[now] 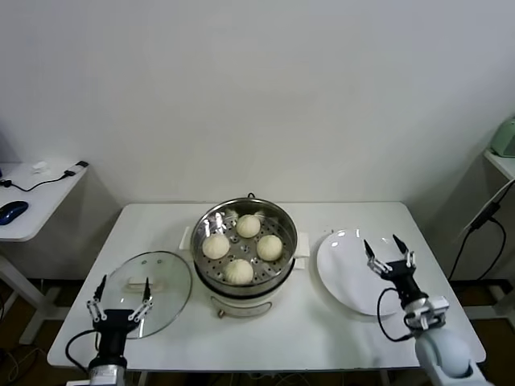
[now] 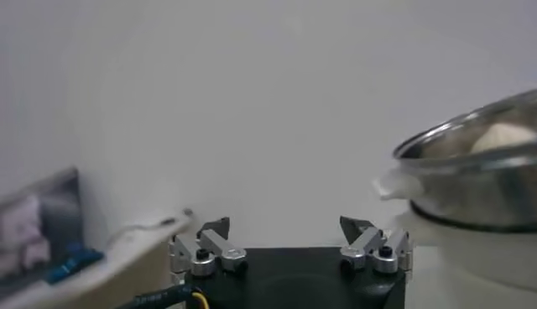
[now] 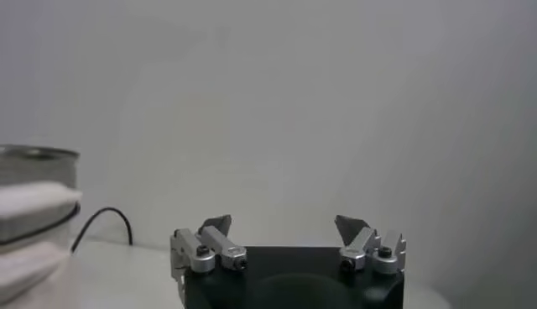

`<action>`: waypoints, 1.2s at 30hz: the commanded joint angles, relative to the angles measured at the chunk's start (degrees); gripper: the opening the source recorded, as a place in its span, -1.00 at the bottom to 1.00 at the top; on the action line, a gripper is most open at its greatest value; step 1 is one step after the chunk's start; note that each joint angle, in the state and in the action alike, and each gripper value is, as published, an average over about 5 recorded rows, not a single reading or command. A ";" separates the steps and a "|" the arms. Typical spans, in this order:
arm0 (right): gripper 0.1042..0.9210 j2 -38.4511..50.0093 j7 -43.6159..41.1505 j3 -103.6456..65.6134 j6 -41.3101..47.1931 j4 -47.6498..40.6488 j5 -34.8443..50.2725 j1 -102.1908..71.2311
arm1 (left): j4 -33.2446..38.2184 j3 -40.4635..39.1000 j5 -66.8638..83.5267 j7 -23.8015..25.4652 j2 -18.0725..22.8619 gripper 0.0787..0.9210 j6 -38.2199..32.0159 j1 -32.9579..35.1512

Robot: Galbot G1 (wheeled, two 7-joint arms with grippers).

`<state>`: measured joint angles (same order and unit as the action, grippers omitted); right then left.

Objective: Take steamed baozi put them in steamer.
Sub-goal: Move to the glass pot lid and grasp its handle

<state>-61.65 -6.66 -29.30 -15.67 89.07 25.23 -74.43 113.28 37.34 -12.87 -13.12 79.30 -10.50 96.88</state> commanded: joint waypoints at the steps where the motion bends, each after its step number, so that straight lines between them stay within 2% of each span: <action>1: 0.76 -10.63 0.82 -5.18 -4.23 0.27 -6.94 -10.40 | -7.47 3.59 -29.23 -10.73 -1.87 0.77 -4.32 -2.51; 5: 0.76 -12.37 2.61 -4.92 -1.40 0.28 -12.29 -9.50 | -13.72 3.99 -43.61 -13.97 -5.25 0.77 -1.45 -2.86; 12: 0.76 -13.18 4.06 -4.00 2.92 2.63 -13.62 -8.52 | -22.86 2.39 -57.01 -13.67 -8.18 0.77 4.74 -4.63; 22: 0.76 -13.16 4.19 -3.81 3.85 3.81 -14.61 -7.97 | -28.92 1.23 -60.78 -13.97 -6.79 0.77 6.51 -10.55; 36: 0.76 -13.30 3.80 -5.15 3.59 3.64 -14.78 -9.91 | -30.06 -1.68 -58.06 -10.38 -5.27 0.77 8.32 -17.41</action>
<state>-74.47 -2.96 -34.00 -12.32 92.44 11.17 -83.57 85.96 36.36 -69.67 -24.27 74.06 -3.13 83.17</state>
